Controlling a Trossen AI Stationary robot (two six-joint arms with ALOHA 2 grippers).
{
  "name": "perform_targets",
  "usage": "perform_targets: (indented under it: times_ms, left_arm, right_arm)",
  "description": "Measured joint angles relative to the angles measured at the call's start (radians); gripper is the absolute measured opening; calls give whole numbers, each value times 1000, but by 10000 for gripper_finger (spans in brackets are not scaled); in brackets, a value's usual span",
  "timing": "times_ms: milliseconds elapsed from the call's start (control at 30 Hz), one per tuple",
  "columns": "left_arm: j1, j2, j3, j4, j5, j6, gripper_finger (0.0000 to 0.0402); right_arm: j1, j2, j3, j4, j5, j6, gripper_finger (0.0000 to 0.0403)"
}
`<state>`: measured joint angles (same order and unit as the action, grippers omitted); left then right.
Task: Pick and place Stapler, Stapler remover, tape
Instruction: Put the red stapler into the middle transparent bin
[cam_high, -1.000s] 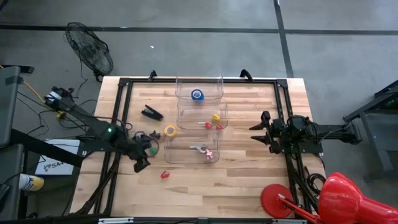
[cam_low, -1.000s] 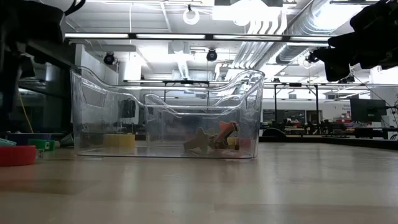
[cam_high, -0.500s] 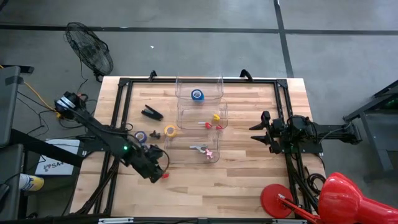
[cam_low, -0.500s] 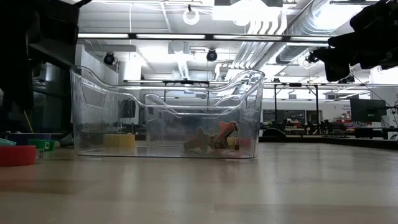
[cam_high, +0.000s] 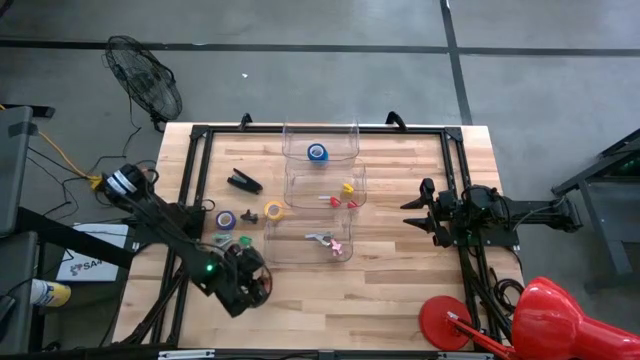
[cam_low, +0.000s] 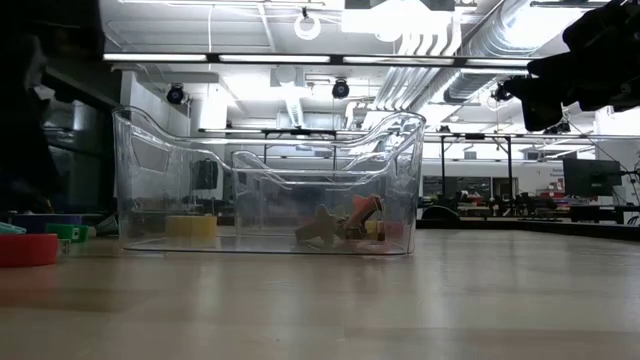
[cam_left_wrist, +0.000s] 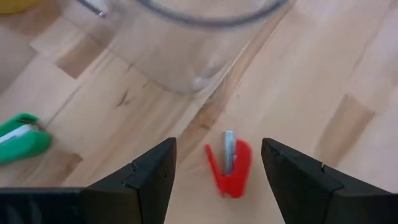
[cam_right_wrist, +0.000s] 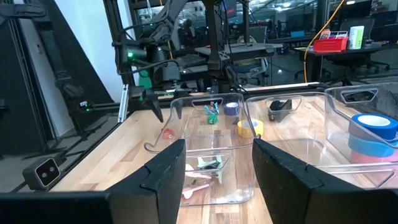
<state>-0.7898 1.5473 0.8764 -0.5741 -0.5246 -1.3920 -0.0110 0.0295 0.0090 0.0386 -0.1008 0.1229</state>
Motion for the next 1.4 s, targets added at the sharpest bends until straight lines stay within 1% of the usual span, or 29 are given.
perform_targets:
  times_ms: [167, 267, 433, 767, 967, 1100, 1233, 1400]
  left_arm:
    - [-80, 53, -1, -13, -112, -5, 231]
    - [-120, 88, -2, -13, -146, -33, 231]
    - [-155, 131, -2, 7, -144, -79, 231]
    - [-153, 215, -3, 50, -146, -74, 231]
    - [-154, 224, -3, 72, -172, -72, 231]
    - [-153, 226, -3, 81, -218, -72, 231]
    - [-153, 226, -13, 102, -219, -72, 231]
    - [-154, 224, -47, 180, -216, -63, 227]
  right_arm:
    - [0, 3, 0, 1, 0, 0, 177]
    - [0, 3, 0, 1, 0, 0, 177]
    - [0, 3, 0, 2, 0, 0, 177]
    - [0, 3, 0, 2, 0, 0, 177]
    - [0, 3, 0, 3, 0, 0, 177]
    - [0, 3, 0, 3, 0, 0, 177]
    - [0, 3, 0, 3, 0, 0, 177]
    - [0, 3, 0, 3, 1, 0, 177]
